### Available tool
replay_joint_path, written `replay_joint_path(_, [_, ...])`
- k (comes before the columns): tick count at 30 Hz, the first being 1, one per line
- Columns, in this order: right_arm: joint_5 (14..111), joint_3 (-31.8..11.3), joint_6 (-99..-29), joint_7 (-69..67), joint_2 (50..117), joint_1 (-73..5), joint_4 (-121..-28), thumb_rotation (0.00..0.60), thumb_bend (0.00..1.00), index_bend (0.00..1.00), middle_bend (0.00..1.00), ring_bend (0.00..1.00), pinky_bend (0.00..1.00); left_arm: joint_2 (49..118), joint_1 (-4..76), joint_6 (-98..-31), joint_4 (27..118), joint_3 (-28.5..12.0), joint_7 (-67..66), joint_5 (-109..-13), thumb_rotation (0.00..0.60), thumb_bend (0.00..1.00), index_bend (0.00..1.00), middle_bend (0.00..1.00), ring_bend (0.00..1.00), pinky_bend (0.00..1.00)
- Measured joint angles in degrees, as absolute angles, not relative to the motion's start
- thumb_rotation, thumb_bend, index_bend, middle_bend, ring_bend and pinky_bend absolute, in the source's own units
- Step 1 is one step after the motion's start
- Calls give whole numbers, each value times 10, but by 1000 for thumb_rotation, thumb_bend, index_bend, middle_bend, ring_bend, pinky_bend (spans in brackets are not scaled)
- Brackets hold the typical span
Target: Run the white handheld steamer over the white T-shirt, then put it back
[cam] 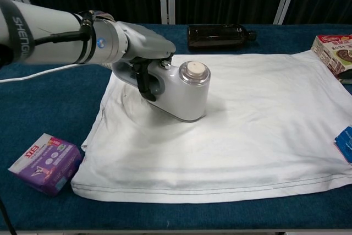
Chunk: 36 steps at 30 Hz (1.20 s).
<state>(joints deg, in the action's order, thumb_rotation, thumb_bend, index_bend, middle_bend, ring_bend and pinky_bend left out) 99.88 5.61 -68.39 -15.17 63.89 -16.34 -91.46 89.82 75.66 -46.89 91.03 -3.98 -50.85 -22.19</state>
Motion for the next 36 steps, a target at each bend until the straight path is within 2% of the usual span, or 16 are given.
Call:
replay_joint_path(11, [995,62,-684,-157,651,-170,-903,600,673,56,96,17,114,925,790,-435,849,-41,-484,-157,373,858,855,919,811,654])
replay_joint_path(23, [988,64,-689,-173,659,-176,-887,600,673,56,96,17,114,887,751,-431,826,-24,-413,-151,367,850,855,914,804,654])
replay_joint_path(28, [988,65,-694,-181,661,-177,-879,600,673,56,96,17,114,856,730,-433,844,-27,-376,-156,362,845,855,914,804,654])
replay_joint_path(31, [989,67,-696,-185,664,-177,-874,600,672,56,96,17,114,844,719,-434,870,-39,-349,-177,338,845,856,914,804,654])
replay_joint_path(36, [988,70,-696,-187,666,-178,-870,600,673,56,96,17,114,847,717,-433,896,-56,-328,-221,316,843,855,914,804,654])
